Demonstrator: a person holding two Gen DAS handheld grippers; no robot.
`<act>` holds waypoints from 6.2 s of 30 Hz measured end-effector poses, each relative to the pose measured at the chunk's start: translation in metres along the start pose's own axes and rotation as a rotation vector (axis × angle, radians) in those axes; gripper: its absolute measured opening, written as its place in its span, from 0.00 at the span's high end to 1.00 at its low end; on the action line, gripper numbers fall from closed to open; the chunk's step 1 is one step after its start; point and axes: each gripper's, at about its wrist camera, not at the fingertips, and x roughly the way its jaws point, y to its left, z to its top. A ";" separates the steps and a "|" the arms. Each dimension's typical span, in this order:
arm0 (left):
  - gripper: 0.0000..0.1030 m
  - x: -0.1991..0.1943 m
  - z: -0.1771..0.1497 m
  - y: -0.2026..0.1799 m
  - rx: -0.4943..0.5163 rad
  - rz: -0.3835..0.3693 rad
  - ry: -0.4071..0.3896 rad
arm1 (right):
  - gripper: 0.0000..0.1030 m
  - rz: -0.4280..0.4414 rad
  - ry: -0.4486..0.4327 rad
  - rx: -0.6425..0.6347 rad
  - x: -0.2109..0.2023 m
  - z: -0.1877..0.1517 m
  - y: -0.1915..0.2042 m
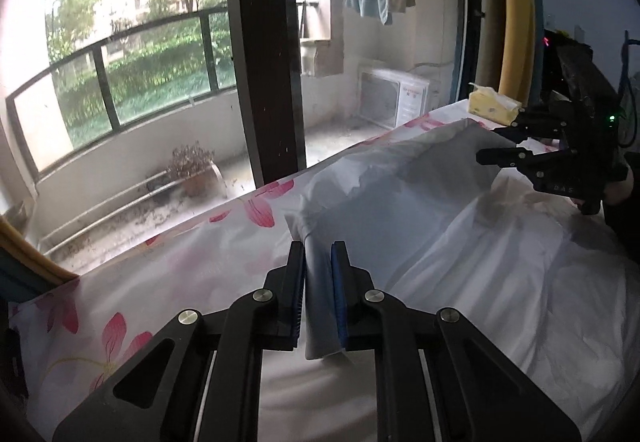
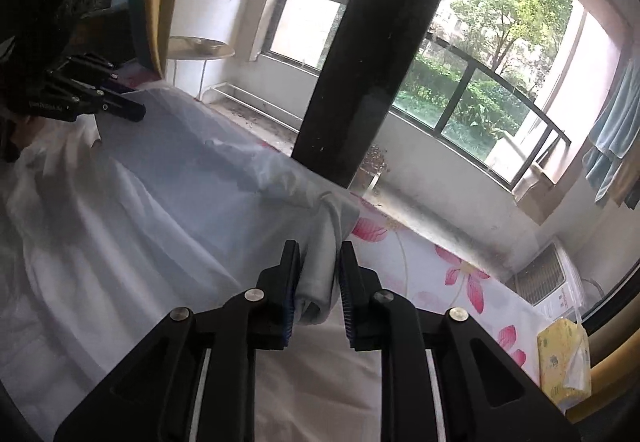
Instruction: Fold large clothes
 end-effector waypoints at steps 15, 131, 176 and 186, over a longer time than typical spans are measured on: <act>0.86 -0.042 -0.034 -0.025 0.001 -0.027 -0.004 | 0.81 0.010 0.066 0.024 -0.026 -0.027 0.018; 0.63 -0.057 -0.066 -0.026 -0.376 -0.038 0.130 | 0.54 0.440 0.117 0.095 -0.021 0.015 0.116; 0.60 -0.009 -0.059 -0.022 -0.349 -0.168 0.236 | 0.44 0.271 0.177 0.279 -0.029 -0.042 0.041; 0.60 -0.033 -0.019 -0.045 -0.161 -0.118 0.116 | 0.44 0.257 0.192 0.272 -0.036 -0.041 0.043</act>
